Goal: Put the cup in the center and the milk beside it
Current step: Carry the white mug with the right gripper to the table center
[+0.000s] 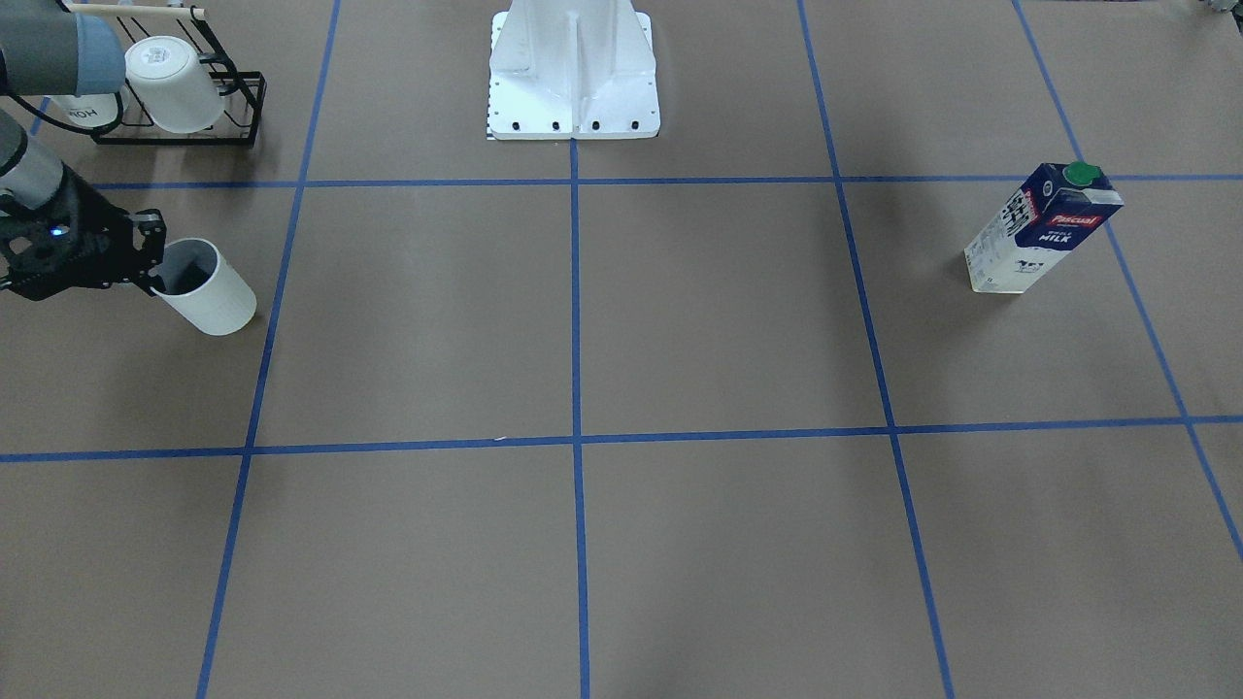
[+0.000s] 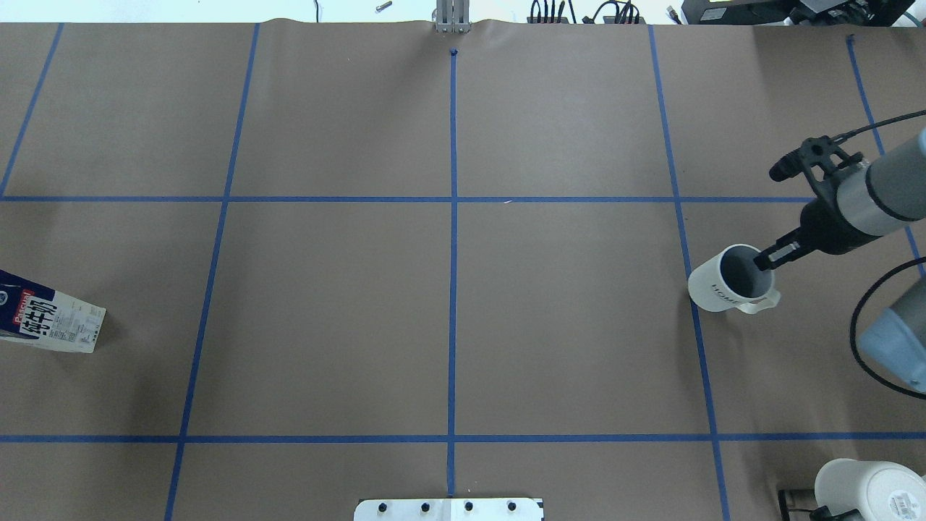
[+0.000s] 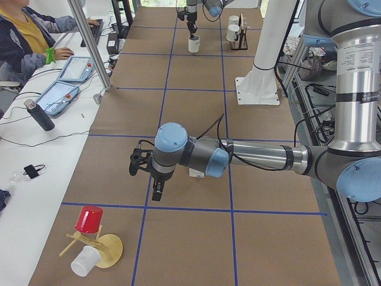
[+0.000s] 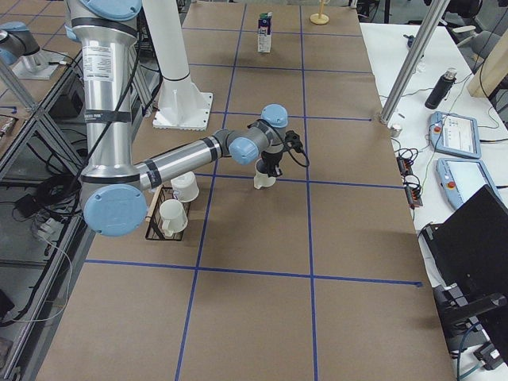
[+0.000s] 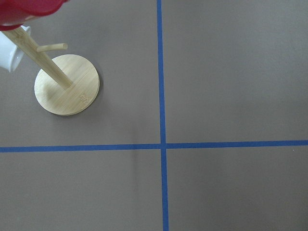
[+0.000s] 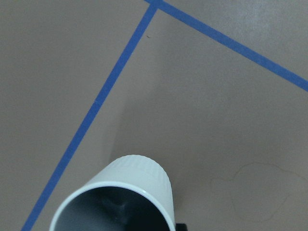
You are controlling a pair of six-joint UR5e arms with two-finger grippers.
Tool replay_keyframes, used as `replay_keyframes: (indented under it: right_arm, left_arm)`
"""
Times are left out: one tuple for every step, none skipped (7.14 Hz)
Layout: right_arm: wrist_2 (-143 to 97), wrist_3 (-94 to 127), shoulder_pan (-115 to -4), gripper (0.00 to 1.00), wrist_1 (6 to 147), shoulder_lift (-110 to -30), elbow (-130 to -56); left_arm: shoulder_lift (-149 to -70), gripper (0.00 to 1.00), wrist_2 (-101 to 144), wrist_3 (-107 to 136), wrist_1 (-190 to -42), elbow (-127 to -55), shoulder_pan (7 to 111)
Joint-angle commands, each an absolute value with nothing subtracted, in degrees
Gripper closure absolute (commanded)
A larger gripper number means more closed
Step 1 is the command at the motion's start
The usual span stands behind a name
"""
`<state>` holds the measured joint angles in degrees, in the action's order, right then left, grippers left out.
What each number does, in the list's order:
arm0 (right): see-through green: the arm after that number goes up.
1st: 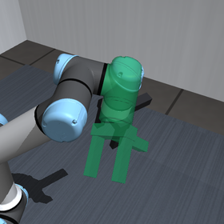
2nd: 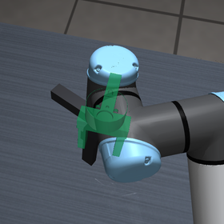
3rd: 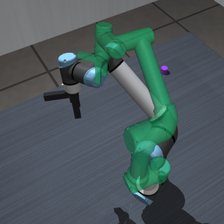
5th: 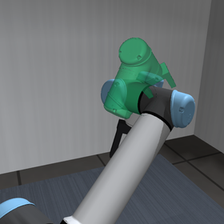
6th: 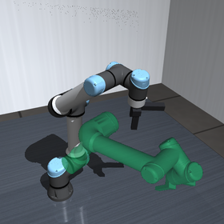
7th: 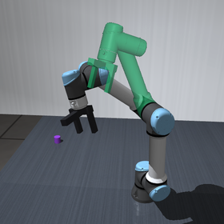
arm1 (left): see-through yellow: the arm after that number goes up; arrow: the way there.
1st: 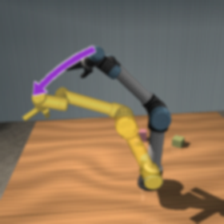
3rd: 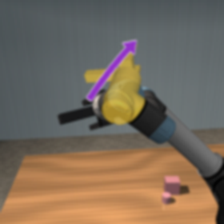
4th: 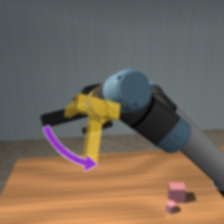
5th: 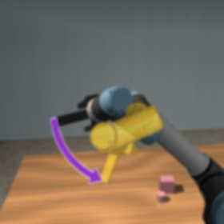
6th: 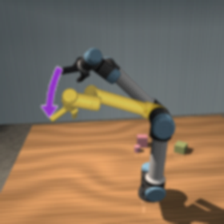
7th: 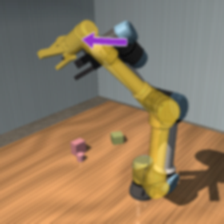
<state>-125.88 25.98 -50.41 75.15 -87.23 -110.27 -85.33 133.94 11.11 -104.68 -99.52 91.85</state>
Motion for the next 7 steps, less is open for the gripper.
replay_keyframes:
  right_arm:
    - [-119.05, 39.15, -40.30, 1.00, 82.03, -72.68, -109.08]
    - [-117.70, 41.98, -38.17, 1.00, 90.62, -64.25, -108.46]
    - [-115.95, 46.19, -35.88, 1.00, 92.27, -58.77, -106.02]
    - [-112.27, 50.93, -32.81, 1.00, 92.02, -53.14, -101.47]
    - [-111.19, 52.80, -31.48, 1.00, 92.02, -48.82, -97.25]
    - [-110.92, 53.26, -31.20, 1.00, 91.93, -46.52, -93.90]
    - [-109.96, 53.26, -31.20, 1.00, 90.37, -44.32, -90.39]
  left_arm:
    - [-85.25, 0.01, 133.95, 11.07, -104.68, -99.32, 91.85]
    - [-85.25, 0.01, 133.95, 11.07, -104.68, -99.40, 91.85]
    - [-84.99, 0.01, 133.95, 11.16, -104.68, -99.84, 91.85]
    - [-84.90, 0.01, 134.03, 11.16, -104.68, -100.02, 91.85]
    - [-84.90, 0.01, 134.03, 11.08, -104.68, -99.93, 91.85]
    - [-84.90, 0.01, 134.03, 11.07, -104.68, -99.76, 91.85]
    - [-84.82, 0.01, 134.03, 11.07, -104.68, -100.02, 91.85]
